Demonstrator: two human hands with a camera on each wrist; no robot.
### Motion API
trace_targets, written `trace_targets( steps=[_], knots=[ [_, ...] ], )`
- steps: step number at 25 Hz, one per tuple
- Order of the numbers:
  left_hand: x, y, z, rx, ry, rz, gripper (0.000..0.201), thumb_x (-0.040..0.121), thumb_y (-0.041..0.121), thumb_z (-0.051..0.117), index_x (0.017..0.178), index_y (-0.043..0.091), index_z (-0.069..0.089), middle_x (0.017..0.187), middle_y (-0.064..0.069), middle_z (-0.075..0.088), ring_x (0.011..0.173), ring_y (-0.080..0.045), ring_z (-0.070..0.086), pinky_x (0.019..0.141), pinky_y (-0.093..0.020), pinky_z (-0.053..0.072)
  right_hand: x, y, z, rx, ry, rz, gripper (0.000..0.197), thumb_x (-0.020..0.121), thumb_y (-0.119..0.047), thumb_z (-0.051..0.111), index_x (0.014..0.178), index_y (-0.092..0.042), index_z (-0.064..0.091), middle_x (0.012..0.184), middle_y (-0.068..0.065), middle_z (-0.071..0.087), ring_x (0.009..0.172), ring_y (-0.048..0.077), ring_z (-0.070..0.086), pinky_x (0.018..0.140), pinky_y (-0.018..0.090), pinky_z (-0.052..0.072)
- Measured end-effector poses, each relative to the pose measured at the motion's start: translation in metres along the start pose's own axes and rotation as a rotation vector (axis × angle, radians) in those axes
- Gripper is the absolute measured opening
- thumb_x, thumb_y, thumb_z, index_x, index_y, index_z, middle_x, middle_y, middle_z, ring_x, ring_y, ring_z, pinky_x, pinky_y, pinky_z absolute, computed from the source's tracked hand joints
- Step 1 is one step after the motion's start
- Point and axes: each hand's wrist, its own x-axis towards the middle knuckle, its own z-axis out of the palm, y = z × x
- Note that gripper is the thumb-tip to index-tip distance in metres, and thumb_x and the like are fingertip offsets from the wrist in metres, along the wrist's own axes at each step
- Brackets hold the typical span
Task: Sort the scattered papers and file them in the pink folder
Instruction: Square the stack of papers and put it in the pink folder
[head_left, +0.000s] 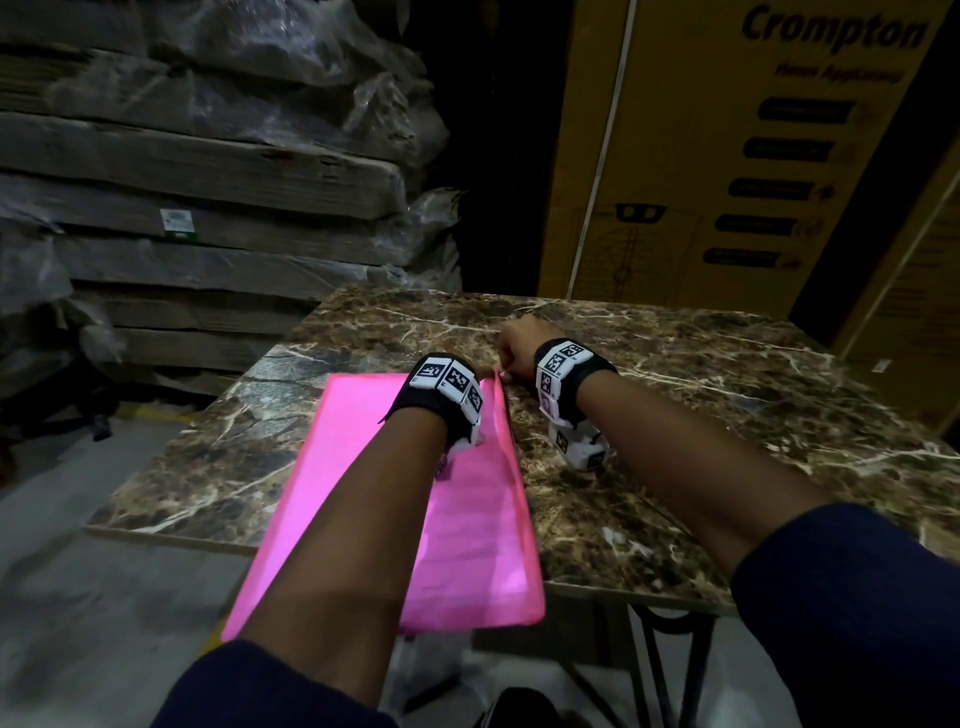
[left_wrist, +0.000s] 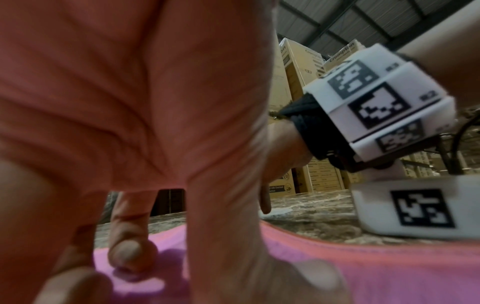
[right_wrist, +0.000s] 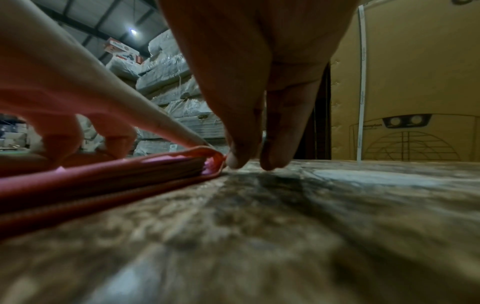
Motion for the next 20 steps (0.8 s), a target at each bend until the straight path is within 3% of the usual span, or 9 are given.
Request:
trace_targets(
  steps=[5, 8, 10, 12, 14, 17, 19, 20],
  knots=[
    [0.002, 0.005, -0.002, 0.114, -0.027, 0.021, 0.069, 0.092, 0.046, 0.063, 0.152, 0.024, 0.038, 0.147, -0.006, 0.052, 0.131, -0.024, 0.05, 0.1, -0.03, 0.042, -0.005, -0.001, 0.001, 0.011, -0.027, -0.009, 0.009, 0.078, -0.007, 0.075, 0.083, -0.014, 0.077, 0.098, 0.013, 0.072, 0.095, 0.032, 0.067, 0.08, 0.036, 0.056],
    [0.005, 0.007, -0.003, 0.181, -0.044, 0.036, 0.054, 0.09, 0.041, 0.065, 0.139, 0.021, 0.055, 0.13, -0.004, 0.064, 0.118, -0.023, 0.059, 0.082, -0.026, 0.044, -0.015, -0.003, -0.003, 0.025, -0.069, -0.065, 0.007, 0.078, -0.008, 0.079, 0.082, -0.013, 0.078, 0.092, 0.008, 0.075, 0.089, 0.024, 0.069, 0.07, 0.029, 0.051],
    [0.007, 0.007, -0.004, 0.206, -0.067, 0.03, 0.039, 0.087, 0.038, 0.068, 0.12, 0.018, 0.067, 0.115, -0.005, 0.068, 0.104, -0.023, 0.063, 0.075, -0.025, 0.043, -0.027, -0.001, -0.008, 0.071, -0.098, -0.083, 0.009, 0.075, -0.007, 0.08, 0.08, -0.015, 0.078, 0.086, 0.004, 0.075, 0.082, 0.019, 0.069, 0.064, 0.026, 0.047],
    [0.007, 0.007, -0.006, 0.217, -0.117, 0.028, 0.024, 0.085, 0.036, 0.071, 0.103, 0.019, 0.071, 0.105, -0.006, 0.069, 0.1, -0.023, 0.064, 0.072, -0.023, 0.044, -0.043, 0.0, -0.014, 0.089, -0.154, -0.106, 0.01, 0.074, -0.01, 0.081, 0.08, -0.017, 0.078, 0.082, 0.001, 0.075, 0.074, 0.013, 0.066, 0.058, 0.022, 0.046],
    [0.008, 0.007, -0.004, 0.241, -0.108, 0.033, 0.027, 0.083, 0.035, 0.072, 0.104, 0.017, 0.073, 0.103, -0.004, 0.07, 0.103, -0.021, 0.066, 0.07, -0.022, 0.044, -0.062, -0.001, -0.016, 0.109, -0.217, -0.15, 0.01, 0.075, -0.012, 0.081, 0.083, -0.014, 0.078, 0.081, 0.001, 0.075, 0.07, 0.01, 0.065, 0.054, 0.018, 0.05],
    [0.009, 0.009, 0.002, 0.278, -0.059, 0.033, 0.039, 0.083, 0.036, 0.072, 0.117, 0.017, 0.071, 0.096, -0.001, 0.068, 0.09, -0.02, 0.063, 0.069, -0.023, 0.046, -0.095, -0.002, -0.011, 0.147, -0.255, -0.215, 0.014, 0.075, -0.013, 0.082, 0.088, -0.014, 0.079, 0.082, 0.0, 0.075, 0.074, 0.013, 0.07, 0.066, 0.029, 0.059],
    [0.008, 0.013, 0.006, 0.305, -0.035, 0.032, 0.032, 0.087, 0.034, 0.068, 0.111, 0.013, 0.071, 0.104, -0.003, 0.069, 0.097, -0.021, 0.064, 0.076, -0.026, 0.049, -0.109, -0.001, -0.008, 0.14, -0.243, -0.249, 0.014, 0.076, -0.015, 0.081, 0.09, -0.015, 0.079, 0.082, 0.0, 0.074, 0.074, 0.014, 0.07, 0.066, 0.031, 0.059],
    [0.005, 0.015, 0.008, 0.309, -0.005, 0.05, 0.036, 0.088, 0.035, 0.067, 0.117, 0.013, 0.069, 0.112, -0.003, 0.07, 0.105, -0.022, 0.064, 0.081, -0.027, 0.051, -0.115, -0.001, -0.008, 0.132, -0.227, -0.259, 0.013, 0.076, -0.016, 0.08, 0.089, -0.015, 0.079, 0.081, 0.001, 0.074, 0.074, 0.014, 0.069, 0.066, 0.032, 0.059]
  ],
)
